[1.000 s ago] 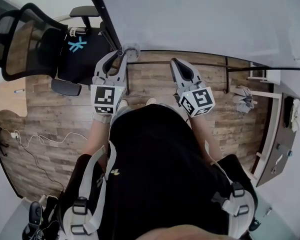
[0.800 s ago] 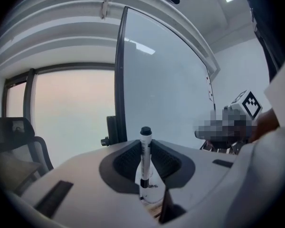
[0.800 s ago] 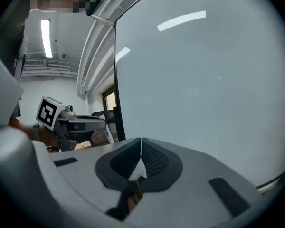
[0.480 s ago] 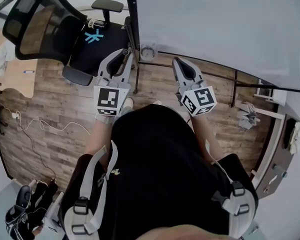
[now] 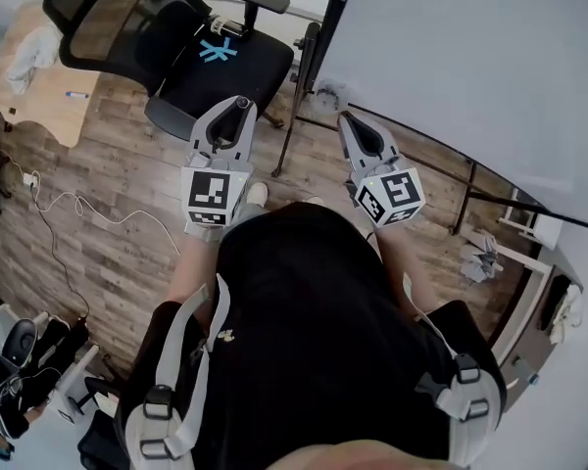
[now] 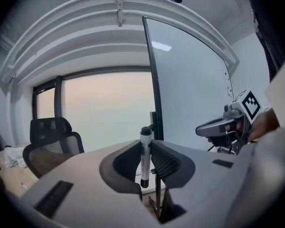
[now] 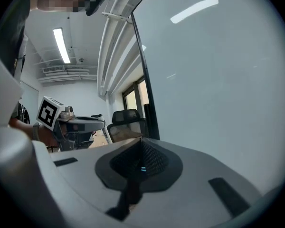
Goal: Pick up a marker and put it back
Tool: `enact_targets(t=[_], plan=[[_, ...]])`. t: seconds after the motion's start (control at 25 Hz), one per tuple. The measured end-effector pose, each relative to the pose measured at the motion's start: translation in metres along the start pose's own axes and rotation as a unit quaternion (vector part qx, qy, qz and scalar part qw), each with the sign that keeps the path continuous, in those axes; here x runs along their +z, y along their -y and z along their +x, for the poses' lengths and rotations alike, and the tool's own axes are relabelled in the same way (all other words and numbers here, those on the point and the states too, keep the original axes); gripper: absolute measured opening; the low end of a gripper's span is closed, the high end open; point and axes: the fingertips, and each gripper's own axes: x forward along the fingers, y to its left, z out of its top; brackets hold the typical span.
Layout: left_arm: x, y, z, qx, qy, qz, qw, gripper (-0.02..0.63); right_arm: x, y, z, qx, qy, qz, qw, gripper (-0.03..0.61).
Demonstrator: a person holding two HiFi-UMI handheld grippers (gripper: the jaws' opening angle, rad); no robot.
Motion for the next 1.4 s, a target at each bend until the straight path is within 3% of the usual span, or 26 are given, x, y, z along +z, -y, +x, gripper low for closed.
enact_targets(t=[0.36,0.68,1.12,1.4], plan=[[-0.029,-0.036,-0.044,0.057,-0.026,-0.027,0.9977,0.072,-0.001,-0.044,0.029,0.053,-0.012,-0.014,0.998,0.015],[-0.05,-0.061,-0.066,0.076,-0.032,-0.044,0.9956,0.072,-0.003,-0.069,0.049,0.074,-0.021,-0.02,0.997,0.015],[-0.072,-0.087,-0.087,0.079,-0.042,-0.059,0.9942,0.072,-0.007,-0.098,0.069,0.08,-0.03,-0.028,0.996,0.015],[-0.074,-0.098,-0.086,0.064,-0.039,-0.056,0.9956,0.072,-0.008,-0.102,0.071,0.063,-0.032,-0.03,0.997,0.015]])
